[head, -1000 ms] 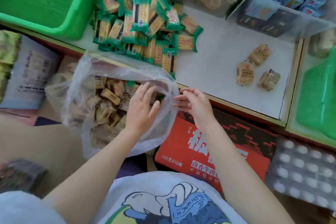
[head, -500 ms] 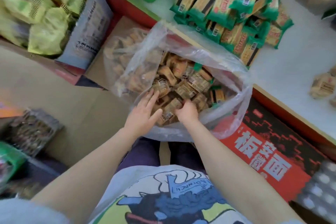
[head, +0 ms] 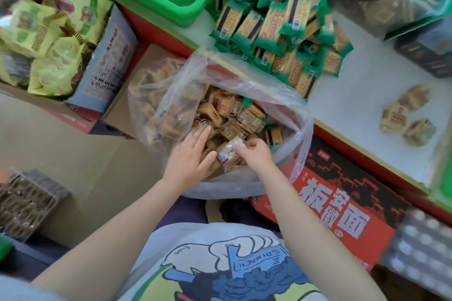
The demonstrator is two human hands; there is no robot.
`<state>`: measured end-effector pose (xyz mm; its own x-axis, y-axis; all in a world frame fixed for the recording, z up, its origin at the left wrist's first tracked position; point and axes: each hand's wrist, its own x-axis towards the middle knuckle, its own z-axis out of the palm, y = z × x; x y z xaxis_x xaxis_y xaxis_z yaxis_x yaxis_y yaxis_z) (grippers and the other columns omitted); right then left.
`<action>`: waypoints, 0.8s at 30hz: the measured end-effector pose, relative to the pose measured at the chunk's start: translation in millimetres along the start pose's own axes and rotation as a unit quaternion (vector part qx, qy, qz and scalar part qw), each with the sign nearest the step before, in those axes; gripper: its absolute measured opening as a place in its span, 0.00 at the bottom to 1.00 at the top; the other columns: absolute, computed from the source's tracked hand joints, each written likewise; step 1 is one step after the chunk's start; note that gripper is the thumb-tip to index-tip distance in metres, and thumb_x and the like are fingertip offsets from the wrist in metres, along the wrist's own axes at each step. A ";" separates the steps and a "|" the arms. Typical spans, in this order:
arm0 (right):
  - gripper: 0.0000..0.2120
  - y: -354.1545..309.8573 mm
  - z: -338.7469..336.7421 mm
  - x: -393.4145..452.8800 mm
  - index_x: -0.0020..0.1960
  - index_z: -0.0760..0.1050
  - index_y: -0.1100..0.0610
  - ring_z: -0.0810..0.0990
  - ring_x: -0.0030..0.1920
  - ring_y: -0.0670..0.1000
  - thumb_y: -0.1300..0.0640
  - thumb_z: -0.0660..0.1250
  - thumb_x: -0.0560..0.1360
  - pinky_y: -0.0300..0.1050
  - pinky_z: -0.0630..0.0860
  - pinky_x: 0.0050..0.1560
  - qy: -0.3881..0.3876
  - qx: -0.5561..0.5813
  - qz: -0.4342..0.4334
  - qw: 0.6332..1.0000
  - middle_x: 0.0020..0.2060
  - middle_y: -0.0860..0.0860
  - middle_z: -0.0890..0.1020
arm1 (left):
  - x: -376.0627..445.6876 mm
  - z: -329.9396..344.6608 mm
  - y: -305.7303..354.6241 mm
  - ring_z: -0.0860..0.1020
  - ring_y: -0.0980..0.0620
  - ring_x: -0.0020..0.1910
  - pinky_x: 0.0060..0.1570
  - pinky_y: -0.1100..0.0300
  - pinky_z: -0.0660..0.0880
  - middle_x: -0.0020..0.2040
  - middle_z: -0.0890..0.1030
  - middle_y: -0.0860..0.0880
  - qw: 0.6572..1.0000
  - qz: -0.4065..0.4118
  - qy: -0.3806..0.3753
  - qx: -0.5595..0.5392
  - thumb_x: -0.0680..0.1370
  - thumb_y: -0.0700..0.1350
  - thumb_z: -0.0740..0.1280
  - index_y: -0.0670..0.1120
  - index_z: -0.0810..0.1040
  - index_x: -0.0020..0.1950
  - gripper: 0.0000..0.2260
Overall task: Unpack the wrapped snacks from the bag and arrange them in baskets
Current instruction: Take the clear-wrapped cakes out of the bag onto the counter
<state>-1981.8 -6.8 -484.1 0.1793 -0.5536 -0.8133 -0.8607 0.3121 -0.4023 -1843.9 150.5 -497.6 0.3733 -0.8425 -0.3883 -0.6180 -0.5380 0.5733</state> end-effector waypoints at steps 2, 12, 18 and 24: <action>0.26 -0.5 -44.8 -11.2 0.66 0.75 0.58 0.79 0.50 0.50 0.42 0.72 0.75 0.44 0.76 0.46 -0.017 0.053 -0.027 0.998 0.55 0.47 0.78 | 12.3 -4.1 32.2 0.55 0.49 0.80 0.75 0.48 0.58 0.81 0.58 0.51 0.999 0.038 0.031 0.004 0.82 0.62 0.50 0.52 0.55 0.82 0.30; 0.09 102.3 -285.8 -0.9 0.56 0.79 0.56 0.82 0.36 0.48 0.52 0.66 0.80 0.41 0.75 0.36 0.107 0.532 -0.011 0.840 0.41 0.52 0.84 | 97.6 88.7 234.4 0.51 0.39 0.80 0.76 0.43 0.55 0.82 0.56 0.46 0.971 0.182 -0.067 0.139 0.79 0.65 0.41 0.50 0.61 0.80 0.34; 0.10 131.0 -324.8 50.8 0.52 0.77 0.55 0.71 0.33 0.47 0.53 0.74 0.76 0.41 0.70 0.32 0.182 0.573 0.079 0.795 0.37 0.49 0.74 | 107.4 120.2 249.3 0.42 0.41 0.81 0.78 0.44 0.46 0.83 0.46 0.49 0.968 0.118 -0.083 0.206 0.75 0.69 0.38 0.55 0.53 0.82 0.38; 0.06 137.3 -315.1 61.1 0.54 0.75 0.56 0.82 0.43 0.52 0.54 0.66 0.81 0.43 0.76 0.38 0.101 0.662 0.038 0.742 0.45 0.53 0.83 | 107.9 119.2 253.3 0.38 0.44 0.80 0.77 0.44 0.44 0.82 0.41 0.51 0.965 0.103 -0.100 0.219 0.81 0.66 0.46 0.56 0.50 0.82 0.30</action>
<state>-2239.1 -241.1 -456.5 -0.0354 -0.5578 -0.8292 0.3805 0.7597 -0.5273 -2042.6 -73.6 -480.2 0.0979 -0.8849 -0.4555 -0.9142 -0.2609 0.3103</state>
